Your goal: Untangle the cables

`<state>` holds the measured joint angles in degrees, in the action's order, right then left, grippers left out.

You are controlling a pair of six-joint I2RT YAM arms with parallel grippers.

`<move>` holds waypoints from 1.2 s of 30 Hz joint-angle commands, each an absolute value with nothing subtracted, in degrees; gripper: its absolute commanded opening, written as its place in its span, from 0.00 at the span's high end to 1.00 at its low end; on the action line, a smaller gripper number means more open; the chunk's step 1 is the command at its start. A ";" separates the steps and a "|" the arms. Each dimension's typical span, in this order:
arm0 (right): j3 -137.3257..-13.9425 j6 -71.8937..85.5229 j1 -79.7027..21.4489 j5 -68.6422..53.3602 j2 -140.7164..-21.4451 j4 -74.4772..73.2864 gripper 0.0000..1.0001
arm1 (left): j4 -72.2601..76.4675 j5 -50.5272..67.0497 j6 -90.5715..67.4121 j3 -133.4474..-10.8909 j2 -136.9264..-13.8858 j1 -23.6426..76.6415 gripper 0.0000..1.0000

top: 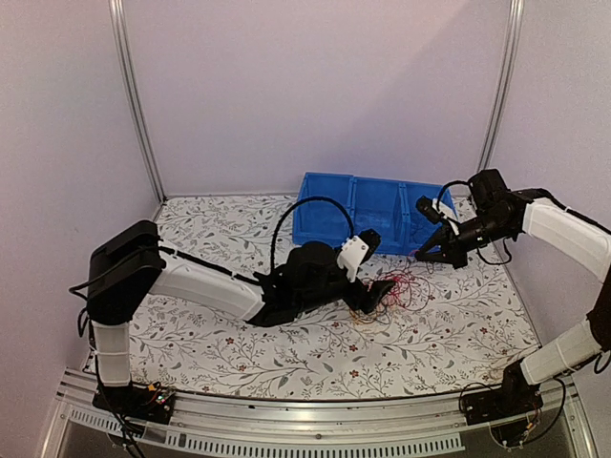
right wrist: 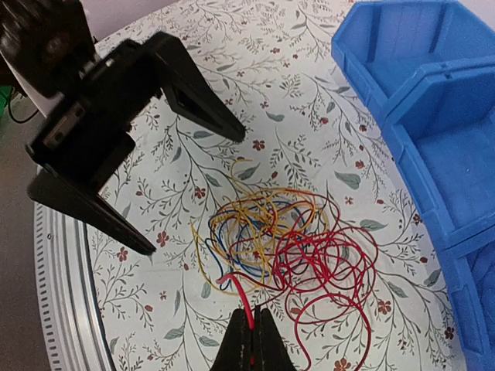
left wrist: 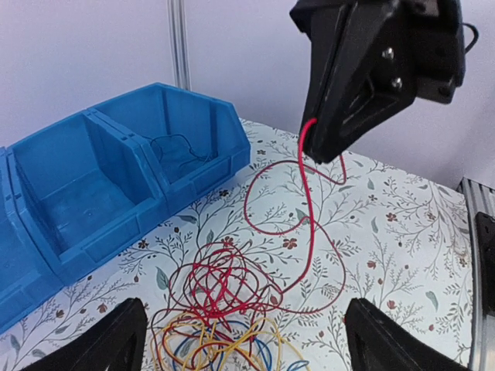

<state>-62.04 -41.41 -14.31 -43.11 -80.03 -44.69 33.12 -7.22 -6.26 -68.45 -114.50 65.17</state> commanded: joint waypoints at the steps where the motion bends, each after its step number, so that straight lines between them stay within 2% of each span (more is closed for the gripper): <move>1: -66.07 -40.92 -14.46 -49.05 -80.19 -52.38 1.00 | 47.27 -14.42 -1.51 -69.92 -117.86 67.29 0.08; 7: -73.41 -39.95 -14.64 -52.12 -80.37 -57.15 1.00 | 49.54 -20.15 -0.09 -80.06 -126.17 67.30 0.07; 9: -78.45 -41.17 -14.66 -54.70 -80.83 -61.19 1.00 | 48.50 -20.21 -1.19 -84.64 -130.21 66.78 0.11; 12: -86.56 -43.82 -14.57 -57.69 -81.32 -66.62 1.00 | 46.88 -17.63 -3.86 -90.25 -136.21 65.58 0.22; 15: -95.80 -42.97 -13.96 -53.97 -80.48 -66.09 1.00 | 50.43 -18.92 -5.61 -88.34 -139.75 65.11 0.35; 18: -107.01 -42.17 -10.40 -56.22 -80.24 -67.07 1.00 | 47.69 -19.02 -10.71 -86.91 -141.23 63.99 0.50; 20: -115.27 -42.51 -7.46 -58.35 -81.47 -67.59 1.00 | 46.29 -15.51 -12.67 -86.48 -141.93 62.59 0.58; 22: -117.41 -40.81 -4.37 -57.98 -81.31 -61.72 1.00 | 45.24 -11.39 -13.75 -85.73 -142.29 61.42 0.66; 26: -115.53 -32.80 -0.54 -56.26 -75.80 -46.75 1.00 | 45.36 -5.78 -15.68 -81.91 -140.94 60.20 0.68; 32: -120.91 -29.45 -0.42 -57.42 -79.12 -45.16 1.00 | 46.53 -3.01 -15.25 -76.64 -136.99 60.03 0.69; 36: -132.37 -27.73 -0.44 -56.81 -82.36 -43.94 1.00 | 46.01 -2.28 -15.97 -74.94 -136.89 59.88 0.70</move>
<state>-123.35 -31.27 -0.67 -56.62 -79.79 -48.25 46.87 -4.80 -15.03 -76.86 -138.65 60.03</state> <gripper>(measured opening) 0.019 0.305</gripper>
